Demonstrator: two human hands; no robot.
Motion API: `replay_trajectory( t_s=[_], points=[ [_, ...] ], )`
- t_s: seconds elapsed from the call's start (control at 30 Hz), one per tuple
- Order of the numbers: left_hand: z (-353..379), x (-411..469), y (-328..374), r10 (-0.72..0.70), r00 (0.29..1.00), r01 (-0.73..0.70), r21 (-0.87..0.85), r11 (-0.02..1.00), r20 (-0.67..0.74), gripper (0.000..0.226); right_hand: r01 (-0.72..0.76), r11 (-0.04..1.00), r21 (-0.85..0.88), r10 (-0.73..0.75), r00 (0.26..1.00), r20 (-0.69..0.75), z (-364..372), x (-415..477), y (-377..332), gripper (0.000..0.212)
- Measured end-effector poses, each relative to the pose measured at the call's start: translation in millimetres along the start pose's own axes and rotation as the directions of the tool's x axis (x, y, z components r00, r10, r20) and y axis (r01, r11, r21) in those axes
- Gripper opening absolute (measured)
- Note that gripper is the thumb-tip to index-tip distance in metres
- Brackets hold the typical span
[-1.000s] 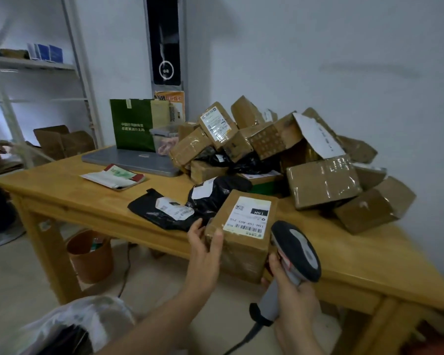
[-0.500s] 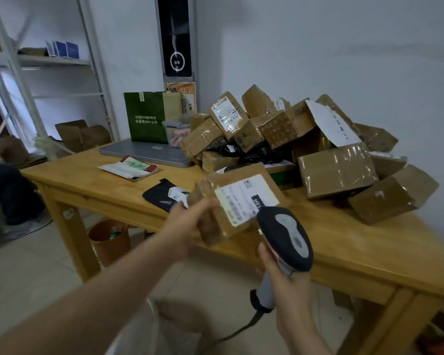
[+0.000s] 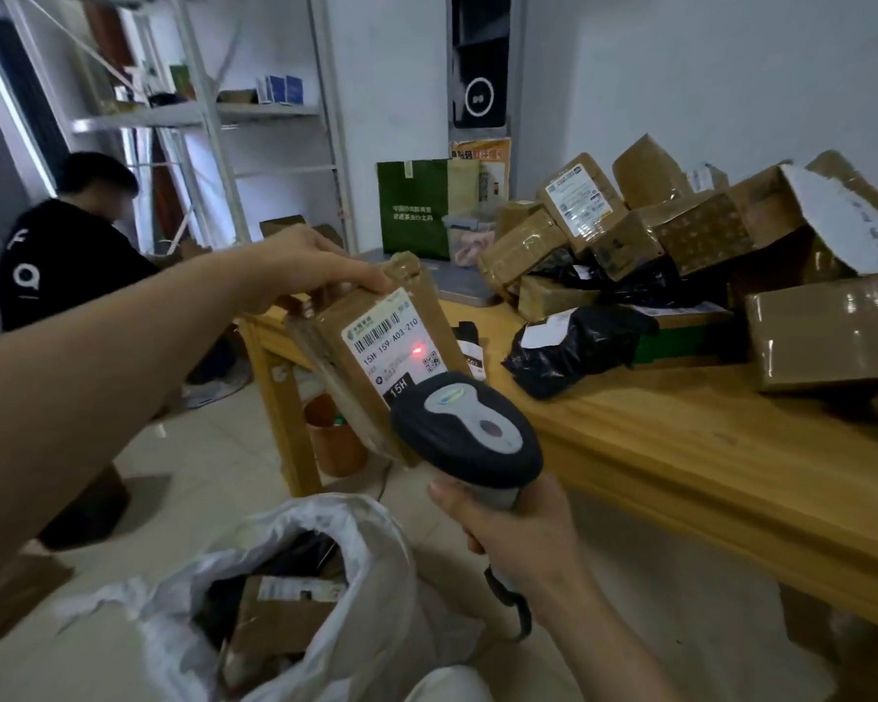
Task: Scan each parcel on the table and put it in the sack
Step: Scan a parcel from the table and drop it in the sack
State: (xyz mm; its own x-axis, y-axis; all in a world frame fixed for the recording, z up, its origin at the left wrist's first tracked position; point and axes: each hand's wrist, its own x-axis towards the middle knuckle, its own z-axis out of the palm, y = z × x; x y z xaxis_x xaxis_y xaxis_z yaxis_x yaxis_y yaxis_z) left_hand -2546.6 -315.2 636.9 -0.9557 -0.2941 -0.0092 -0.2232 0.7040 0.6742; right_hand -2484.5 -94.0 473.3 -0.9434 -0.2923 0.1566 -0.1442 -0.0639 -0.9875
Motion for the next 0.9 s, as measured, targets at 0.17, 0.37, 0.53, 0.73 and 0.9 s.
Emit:
replay_trajectory(
  t_s=[0.17, 0.37, 0.53, 0.73, 0.9],
  points=[
    [-15, -2, -22, -0.054, 0.998, 0.054, 0.040, 0.998, -0.014, 0.044, 0.064, 0.996, -0.066, -0.063, 0.998, 0.019, 17, -3, -5, 0.024],
    [-22, 0, -38, -0.087, 0.996, 0.087, 0.033, 0.996, -0.013, 0.049, 0.105, 0.988, -0.115, -0.100, 0.994, 0.042, 28, -4, -13, 0.032],
    [-23, 1, -46, -0.120, 0.993, 0.120, 0.018, 0.993, -0.023, 0.038, 0.112, 0.986, -0.126, -0.105, 0.992, 0.064, 30, -4, -14, 0.032],
    [-24, 5, -56, -0.160, 0.987, 0.161, 0.001, 0.987, -0.021, 0.051, 0.118, 0.984, -0.133, -0.104, 0.989, 0.103, 33, -3, -14, 0.032],
    [-24, 8, -62, -0.185, 0.982, 0.185, -0.020, 0.983, -0.027, 0.061, 0.114, 0.984, -0.140, -0.099, 0.989, 0.108, 35, -2, -11, 0.032]
  ],
)
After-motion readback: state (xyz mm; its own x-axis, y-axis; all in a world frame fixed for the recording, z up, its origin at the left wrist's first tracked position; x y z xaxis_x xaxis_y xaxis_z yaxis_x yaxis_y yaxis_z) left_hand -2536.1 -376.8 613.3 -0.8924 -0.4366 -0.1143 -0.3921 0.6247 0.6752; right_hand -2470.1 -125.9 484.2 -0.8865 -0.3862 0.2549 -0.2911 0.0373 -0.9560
